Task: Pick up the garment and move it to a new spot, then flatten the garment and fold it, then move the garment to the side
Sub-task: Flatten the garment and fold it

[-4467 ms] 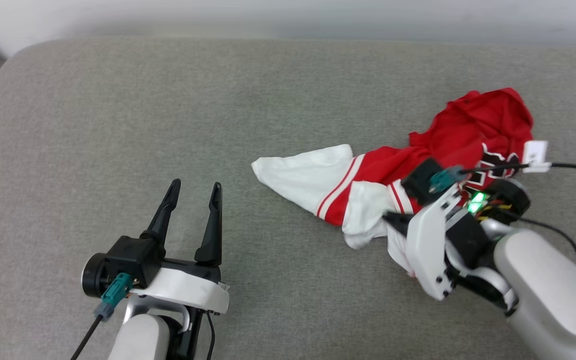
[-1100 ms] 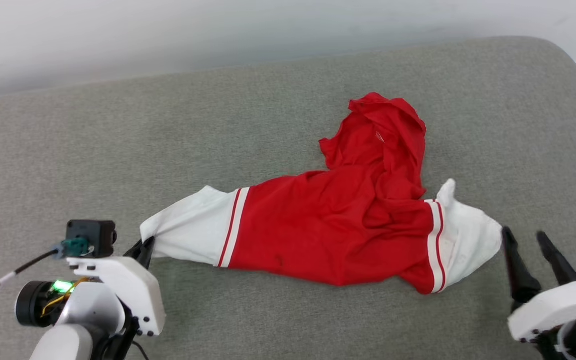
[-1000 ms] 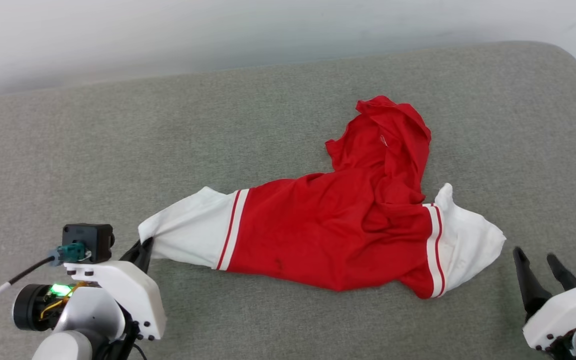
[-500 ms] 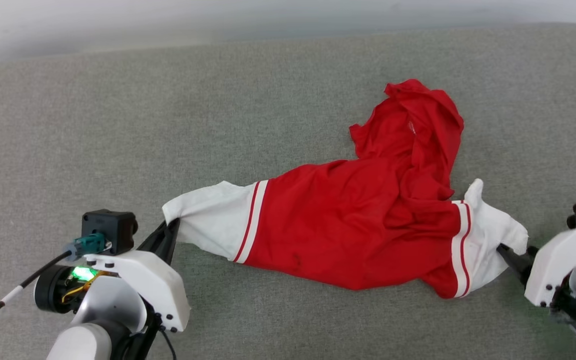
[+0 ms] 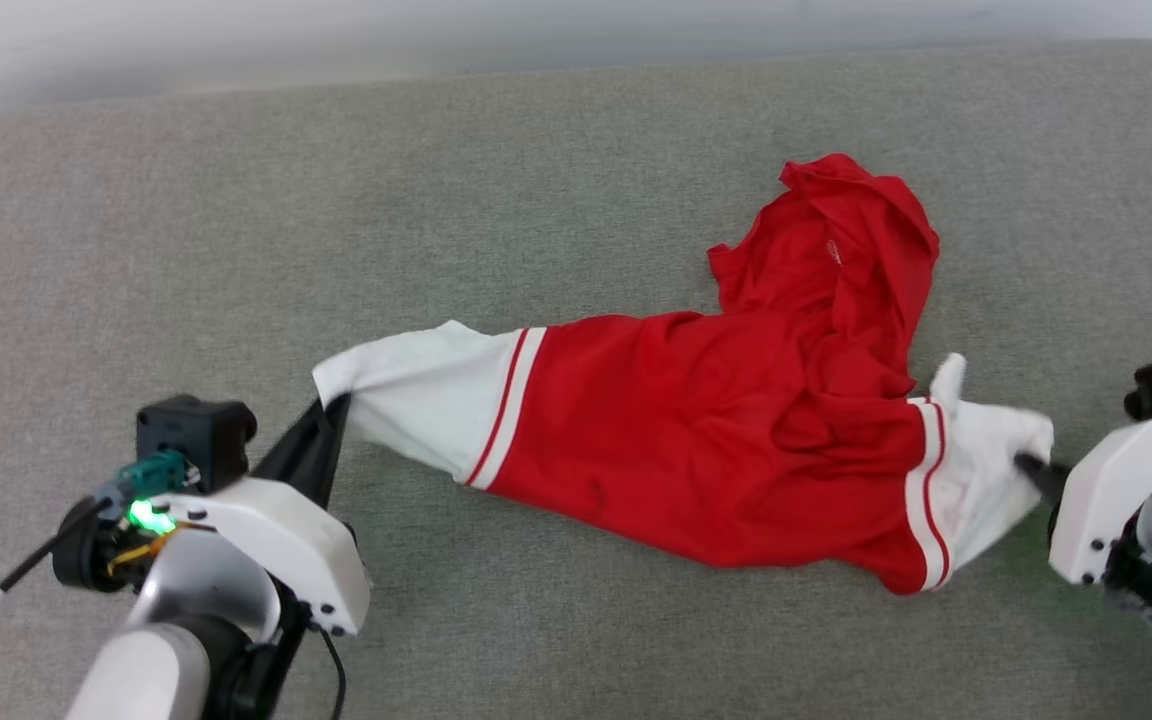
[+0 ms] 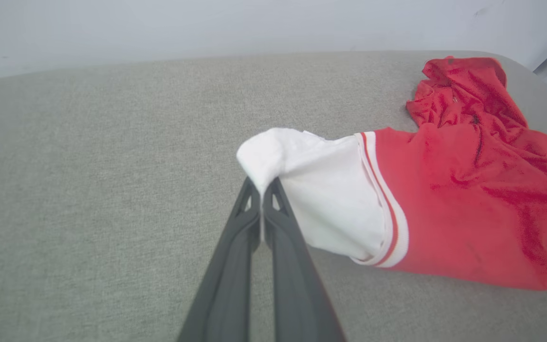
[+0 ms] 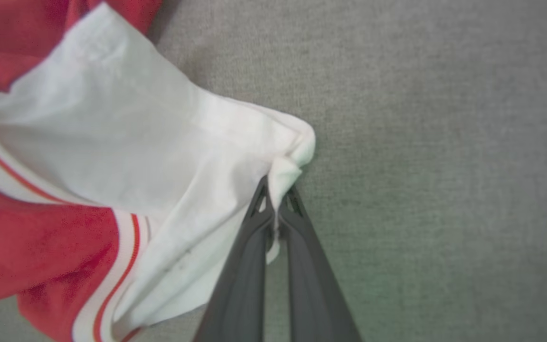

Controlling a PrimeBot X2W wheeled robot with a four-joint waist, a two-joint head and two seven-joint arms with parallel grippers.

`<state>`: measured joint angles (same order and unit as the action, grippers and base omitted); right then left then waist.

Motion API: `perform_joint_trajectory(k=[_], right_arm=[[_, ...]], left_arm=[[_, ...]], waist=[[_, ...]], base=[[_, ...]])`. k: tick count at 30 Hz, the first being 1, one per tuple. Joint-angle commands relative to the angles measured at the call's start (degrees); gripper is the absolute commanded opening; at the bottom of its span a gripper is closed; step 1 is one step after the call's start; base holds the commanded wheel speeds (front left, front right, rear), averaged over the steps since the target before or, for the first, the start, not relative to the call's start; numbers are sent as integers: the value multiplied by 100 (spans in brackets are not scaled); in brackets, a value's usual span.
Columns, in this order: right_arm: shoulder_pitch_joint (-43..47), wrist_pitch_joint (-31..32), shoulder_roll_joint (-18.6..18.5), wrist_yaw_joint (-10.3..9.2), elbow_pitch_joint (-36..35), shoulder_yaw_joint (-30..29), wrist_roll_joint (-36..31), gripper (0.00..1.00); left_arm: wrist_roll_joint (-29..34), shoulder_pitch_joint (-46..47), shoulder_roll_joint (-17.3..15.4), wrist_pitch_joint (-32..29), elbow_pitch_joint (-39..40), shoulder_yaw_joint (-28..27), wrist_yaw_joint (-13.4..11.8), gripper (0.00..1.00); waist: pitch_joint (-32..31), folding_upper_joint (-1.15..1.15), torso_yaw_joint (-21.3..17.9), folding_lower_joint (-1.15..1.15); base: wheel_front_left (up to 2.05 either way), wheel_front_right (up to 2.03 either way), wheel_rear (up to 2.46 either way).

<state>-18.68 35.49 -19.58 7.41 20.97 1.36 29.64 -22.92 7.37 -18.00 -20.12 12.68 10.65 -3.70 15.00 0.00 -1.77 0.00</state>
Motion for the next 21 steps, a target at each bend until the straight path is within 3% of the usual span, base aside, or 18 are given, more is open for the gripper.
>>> perform_joint_trajectory(k=[1, 10, 21], right_arm=[[-153, -189, -102, 7, -254, -46, -116, 0], [-994, -778, -98, 7, -1019, -325, -437, 0], [-3142, -1235, -191, 7, -600, -289, -705, 0]], left_arm=[[63, 204, -64, 108, 70, -77, 9, 0], [-88, 1369, -178, 347, 31, -332, 216, 0], [-69, 4150, -148, 532, -1369, -264, 576, 0]], waist=[[-49, 0, -65, 0], [-200, 0, -258, 0], [204, 0, -310, 0]], base=[[0, 0, 0], [0, 0, 0], [0, 0, 0]])
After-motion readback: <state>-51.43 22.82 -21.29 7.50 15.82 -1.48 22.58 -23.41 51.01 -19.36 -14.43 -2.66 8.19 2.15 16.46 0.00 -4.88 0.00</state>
